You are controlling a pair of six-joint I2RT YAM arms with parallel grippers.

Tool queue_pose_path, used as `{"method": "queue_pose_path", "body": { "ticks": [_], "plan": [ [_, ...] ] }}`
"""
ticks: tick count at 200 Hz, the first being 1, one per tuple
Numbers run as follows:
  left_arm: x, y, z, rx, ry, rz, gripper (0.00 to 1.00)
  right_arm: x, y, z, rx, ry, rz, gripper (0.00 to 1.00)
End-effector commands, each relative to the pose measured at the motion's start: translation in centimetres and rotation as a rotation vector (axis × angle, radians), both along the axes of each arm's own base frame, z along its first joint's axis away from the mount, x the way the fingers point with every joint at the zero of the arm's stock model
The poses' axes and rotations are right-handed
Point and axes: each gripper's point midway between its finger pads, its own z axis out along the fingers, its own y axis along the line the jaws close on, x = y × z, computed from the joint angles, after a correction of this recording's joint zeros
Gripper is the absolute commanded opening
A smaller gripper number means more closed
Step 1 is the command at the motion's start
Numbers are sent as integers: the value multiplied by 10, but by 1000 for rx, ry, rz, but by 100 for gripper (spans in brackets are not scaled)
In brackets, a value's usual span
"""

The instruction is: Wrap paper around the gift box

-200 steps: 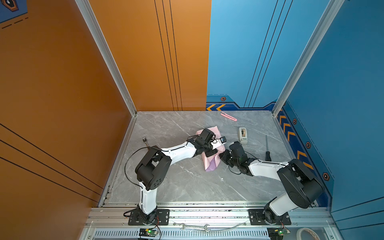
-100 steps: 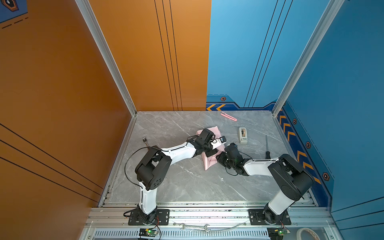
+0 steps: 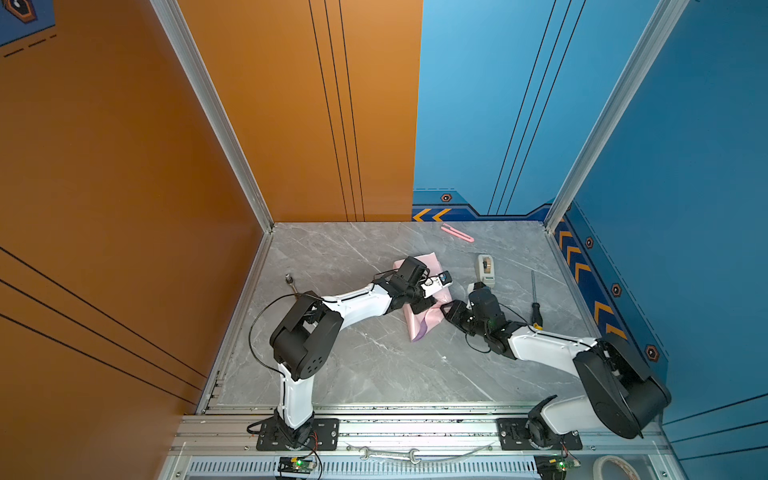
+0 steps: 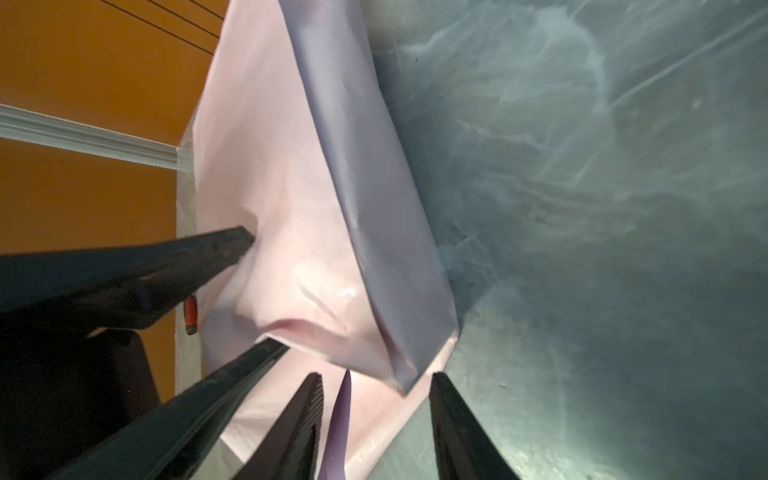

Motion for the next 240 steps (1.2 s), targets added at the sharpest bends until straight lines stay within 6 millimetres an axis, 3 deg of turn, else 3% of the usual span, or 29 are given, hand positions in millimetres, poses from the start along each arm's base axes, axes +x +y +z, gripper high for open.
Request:
{"method": "queue_pose_path", "body": {
  "ticks": [1, 21, 58, 144, 189, 215, 240],
  "plan": [
    [-20, 9, -28, 36, 113, -13, 48, -12, -16, -7, -15, 68, 10, 48],
    [-21, 8, -28, 30, 116, -13, 48, -10, -26, -4, -8, 100, -8, 49],
    [-20, 8, -27, 24, 120, -11, 48, -2, -25, 3, -36, 94, 19, 52],
    [-21, 6, -25, 18, 119, -16, 48, 12, -1, 26, 37, 58, 133, 50],
    [-20, 6, -25, 3, 123, -11, 49, -19, -25, 2, -199, 140, 116, 60],
    [-21, 4, -26, -6, 132, -10, 49, -35, -24, -4, -190, 165, 117, 62],
    [-21, 4, -25, -14, 135, -9, 50, -37, -12, 0, -132, 148, 137, 60]
  ]
}}
